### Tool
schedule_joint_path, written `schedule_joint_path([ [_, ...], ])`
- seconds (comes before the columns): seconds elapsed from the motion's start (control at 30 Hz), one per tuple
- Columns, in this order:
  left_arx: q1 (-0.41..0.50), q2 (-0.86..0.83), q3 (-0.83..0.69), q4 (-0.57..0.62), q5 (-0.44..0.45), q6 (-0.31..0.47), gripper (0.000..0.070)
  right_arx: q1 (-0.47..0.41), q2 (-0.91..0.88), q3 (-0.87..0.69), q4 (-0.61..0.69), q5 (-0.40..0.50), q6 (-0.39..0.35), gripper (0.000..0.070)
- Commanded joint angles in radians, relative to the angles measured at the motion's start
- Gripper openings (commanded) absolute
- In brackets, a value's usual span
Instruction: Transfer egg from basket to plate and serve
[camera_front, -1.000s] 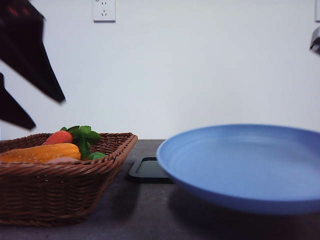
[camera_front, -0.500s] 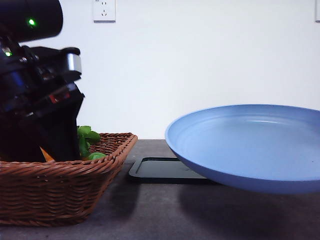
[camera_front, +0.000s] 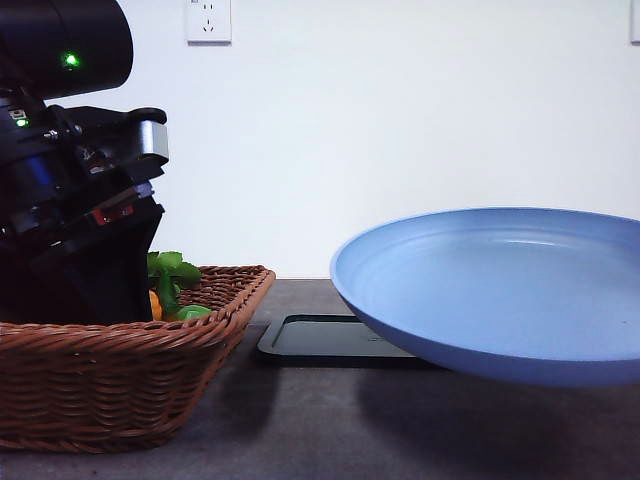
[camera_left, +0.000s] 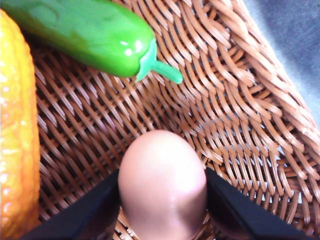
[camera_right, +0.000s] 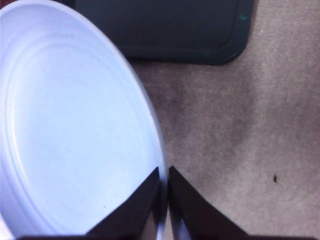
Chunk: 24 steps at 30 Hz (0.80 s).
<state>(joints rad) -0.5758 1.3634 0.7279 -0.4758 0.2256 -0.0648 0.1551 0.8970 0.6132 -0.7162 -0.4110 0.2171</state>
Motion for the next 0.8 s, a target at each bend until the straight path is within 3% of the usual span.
schedule_joint_path([
  [0.0,-0.008,0.017,0.025,-0.005,-0.002,0.022,0.0186,0.000,0.003,0.003,0.013,-0.003,0.011,0.0000],
  [0.27,-0.008,0.017,0.220,-0.235,0.003,0.027,0.0185,0.000,0.005,0.003,0.012,-0.011,0.045,0.0000],
  [0.37,-0.011,0.017,0.335,-0.292,0.067,0.018,0.0185,0.001,0.012,0.003,0.012,-0.036,0.047,0.0000],
  [0.53,-0.069,0.017,0.470,-0.234,0.222,0.015,0.0186,0.003,0.054,0.003,0.013,-0.105,0.054,0.0000],
  [0.67,-0.169,0.019,0.484,-0.125,0.213,0.025,0.0187,0.008,0.100,0.003,0.013,-0.150,0.055,0.0000],
  [0.77,-0.254,0.042,0.484,-0.100,0.143,0.063,0.0187,0.018,0.123,0.003,0.017,-0.159,0.056,0.0000],
])
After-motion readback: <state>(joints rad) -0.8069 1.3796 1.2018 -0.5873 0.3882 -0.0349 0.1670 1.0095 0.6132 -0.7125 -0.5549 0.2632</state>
